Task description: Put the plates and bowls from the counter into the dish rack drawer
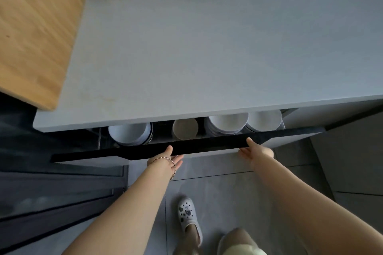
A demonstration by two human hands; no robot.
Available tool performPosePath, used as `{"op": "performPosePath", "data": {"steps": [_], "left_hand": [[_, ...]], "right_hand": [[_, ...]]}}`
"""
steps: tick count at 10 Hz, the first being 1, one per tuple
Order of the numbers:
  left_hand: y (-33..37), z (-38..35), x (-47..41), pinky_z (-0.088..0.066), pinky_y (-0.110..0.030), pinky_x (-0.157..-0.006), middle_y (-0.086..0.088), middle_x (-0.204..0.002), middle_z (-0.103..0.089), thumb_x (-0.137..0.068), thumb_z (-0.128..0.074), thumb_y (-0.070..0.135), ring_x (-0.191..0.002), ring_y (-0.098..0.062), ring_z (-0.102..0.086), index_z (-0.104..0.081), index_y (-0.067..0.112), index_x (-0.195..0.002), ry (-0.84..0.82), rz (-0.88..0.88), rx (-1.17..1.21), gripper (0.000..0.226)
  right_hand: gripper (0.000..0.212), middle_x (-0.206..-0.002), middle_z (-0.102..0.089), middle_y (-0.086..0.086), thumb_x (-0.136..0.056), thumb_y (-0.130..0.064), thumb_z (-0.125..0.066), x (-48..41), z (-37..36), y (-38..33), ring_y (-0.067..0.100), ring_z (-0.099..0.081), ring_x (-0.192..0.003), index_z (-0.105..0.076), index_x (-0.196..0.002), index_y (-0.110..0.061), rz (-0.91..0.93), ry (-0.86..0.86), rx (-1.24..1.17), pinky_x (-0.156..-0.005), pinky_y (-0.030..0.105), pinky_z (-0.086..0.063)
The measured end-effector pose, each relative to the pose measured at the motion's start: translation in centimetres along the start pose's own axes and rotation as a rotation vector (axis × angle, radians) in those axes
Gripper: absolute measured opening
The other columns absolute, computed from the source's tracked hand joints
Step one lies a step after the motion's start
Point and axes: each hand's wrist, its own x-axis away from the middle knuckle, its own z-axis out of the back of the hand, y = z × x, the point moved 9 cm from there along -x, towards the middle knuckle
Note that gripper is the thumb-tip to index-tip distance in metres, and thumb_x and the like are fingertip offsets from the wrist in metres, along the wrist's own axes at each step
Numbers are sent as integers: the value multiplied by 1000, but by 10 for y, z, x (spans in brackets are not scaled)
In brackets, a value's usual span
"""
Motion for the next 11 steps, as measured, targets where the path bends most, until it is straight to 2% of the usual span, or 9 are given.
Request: {"op": "performPosePath", "data": {"steps": [1,2,3,4,5,7,8,10,11], "left_hand": [[18,-12,-9,-47,-35,-100,-19,-99,-62,-99,-37,18,-95,-26,-70,-54,-3,-102,-36,-54,10,27],[35,-23,-6,-49,-38,-89,-23,-127,-56,-96,-40,2,-89,-30,-65,-45,-9,-124,-20,-46,57,31],[48,-35,-11,-46,-39,-93,-21,-136,-49,-93,-31,-13,-106,-31,-62,-38,-9,-131,-46,-43,82,38],[52,-43,-10,-40,-41,-103,-19,-144,-42,-90,-22,-21,-127,-34,-48,-30,0,-139,-34,-52,167,54],[57,-46,-15,-38,-42,-105,-18,-146,-40,-89,-21,-22,-129,-37,-46,-31,5,-140,-27,-81,237,59],[62,-52,-24,-39,-46,-103,-17,-146,-39,-90,-26,-21,-128,-38,-46,-36,9,-138,-8,-100,334,58],[65,-53,-25,-38,-46,-106,-15,-147,-38,-90,-25,-22,-129,-37,-45,-34,15,-140,-2,-110,358,62],[69,-55,-21,-33,-48,-106,-15,-151,-31,-92,-19,-18,-135,-35,-37,-32,15,-138,-136,-177,149,57],[47,-59,-6,-39,-44,-97,-18,-144,-40,-92,-22,-17,-128,-37,-45,-32,9,-139,-170,-143,-143,54]], "right_hand": [[27,-89,-61,19,-91,4,-49,-1,-26,-12,24,-61,-68,-52,-116,14,-38,-88,-158,-71,31,-59],[35,-89,-61,21,-87,15,-44,1,-43,-25,24,-63,-75,-48,-122,17,-53,-139,-213,-62,26,-58],[40,-120,-58,26,-86,20,-35,-3,-57,-40,32,-57,-116,-45,-124,17,-33,-154,-232,-95,36,-49],[54,-139,-42,27,-82,22,-18,-6,-65,-50,36,-45,-129,-34,-133,15,-50,-152,-276,-104,42,-43],[63,-145,-36,26,-80,23,-12,-7,-71,-53,37,-41,-132,-27,-139,10,-67,-162,-324,-105,42,-42],[61,-136,-45,25,-79,23,-16,-8,-82,-54,36,-50,-124,-36,-134,6,-95,-193,-328,-89,43,-47],[67,-138,-41,28,-80,21,-14,-9,-91,-50,42,-47,-125,-26,-142,-1,-90,-245,-273,-91,46,-45],[64,-134,-47,29,-84,16,-17,-6,-95,-51,41,-54,-115,-23,-144,-9,-42,-340,-173,-88,43,-47],[46,-104,-66,19,-92,5,-29,4,-81,-39,31,-66,-92,-43,-135,-6,41,-319,192,-77,33,-52]]}}
